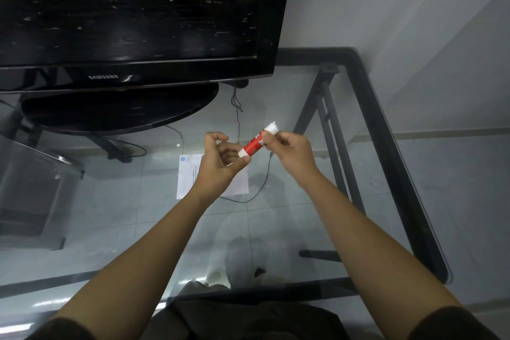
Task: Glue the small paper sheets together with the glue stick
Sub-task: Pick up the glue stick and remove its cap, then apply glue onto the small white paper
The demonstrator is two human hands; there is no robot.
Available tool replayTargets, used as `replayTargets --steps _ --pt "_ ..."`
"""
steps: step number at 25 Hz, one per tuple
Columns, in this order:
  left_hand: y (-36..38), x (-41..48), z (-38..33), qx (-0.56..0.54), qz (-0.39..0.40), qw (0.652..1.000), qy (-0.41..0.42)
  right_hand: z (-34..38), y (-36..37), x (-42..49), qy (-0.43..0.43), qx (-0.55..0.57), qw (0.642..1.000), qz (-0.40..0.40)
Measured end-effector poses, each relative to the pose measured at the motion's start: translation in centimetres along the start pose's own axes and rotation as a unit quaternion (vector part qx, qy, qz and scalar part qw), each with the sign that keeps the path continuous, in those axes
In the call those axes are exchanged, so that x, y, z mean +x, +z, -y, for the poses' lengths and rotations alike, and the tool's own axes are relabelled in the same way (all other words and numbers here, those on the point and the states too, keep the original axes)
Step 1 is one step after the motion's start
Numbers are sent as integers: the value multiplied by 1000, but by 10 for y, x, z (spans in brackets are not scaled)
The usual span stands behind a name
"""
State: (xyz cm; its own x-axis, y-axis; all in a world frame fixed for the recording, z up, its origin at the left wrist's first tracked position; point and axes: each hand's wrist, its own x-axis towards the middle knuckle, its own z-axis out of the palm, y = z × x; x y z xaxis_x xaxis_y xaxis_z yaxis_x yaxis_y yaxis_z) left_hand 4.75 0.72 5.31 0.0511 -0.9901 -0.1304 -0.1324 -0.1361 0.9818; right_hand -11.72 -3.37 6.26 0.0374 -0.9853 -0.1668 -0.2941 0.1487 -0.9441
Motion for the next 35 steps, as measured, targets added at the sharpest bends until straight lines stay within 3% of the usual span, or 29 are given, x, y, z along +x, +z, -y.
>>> replayTargets --steps 4,8,11,13,15,17,18,19,20,21,22,24,27,29,31,33,35 --pt "1 0 4 89 -5 996 29 2 4 0 -2 -14 1000 -1" --pt "-6 4 3 -86 62 992 -68 6 1 2 -11 7 1000 16" --pt "-8 4 3 -53 27 998 -22 7 3 2 -8 4 1000 3" --pt "-7 4 1 32 -13 999 28 7 5 2 -10 4 1000 2" --pt "-4 2 1 201 -97 965 138 9 9 2 -13 6 1000 13" --pt "-1 1 4 347 -160 882 276 13 13 2 -11 18 1000 22" --pt "0 1 6 370 -169 862 304 15 13 2 -12 25 999 24" --pt "-2 1 6 348 -153 877 293 17 14 2 -14 33 999 27" --pt "-5 1 4 273 -116 924 242 19 13 2 -14 45 999 28" --pt "-7 1 0 168 -61 970 166 20 12 3 -14 57 998 30" --pt "-9 1 -1 76 -5 992 96 21 11 3 -13 65 997 35" --pt "-14 2 -1 -14 21 998 51 20 14 4 -19 56 997 52" --pt "-25 4 0 -76 -21 996 34 10 25 8 -29 -55 995 77" --pt "-34 3 5 -109 -43 993 3 -5 31 7 -42 -220 968 116" --pt "-43 1 9 -128 -66 989 -23 -24 40 1 -86 -380 903 181" --pt "-50 -1 12 -126 -88 987 -36 -43 51 -6 -118 -475 840 232" --pt "-55 -3 15 -122 -91 987 -44 -57 59 -11 -126 -519 807 253"
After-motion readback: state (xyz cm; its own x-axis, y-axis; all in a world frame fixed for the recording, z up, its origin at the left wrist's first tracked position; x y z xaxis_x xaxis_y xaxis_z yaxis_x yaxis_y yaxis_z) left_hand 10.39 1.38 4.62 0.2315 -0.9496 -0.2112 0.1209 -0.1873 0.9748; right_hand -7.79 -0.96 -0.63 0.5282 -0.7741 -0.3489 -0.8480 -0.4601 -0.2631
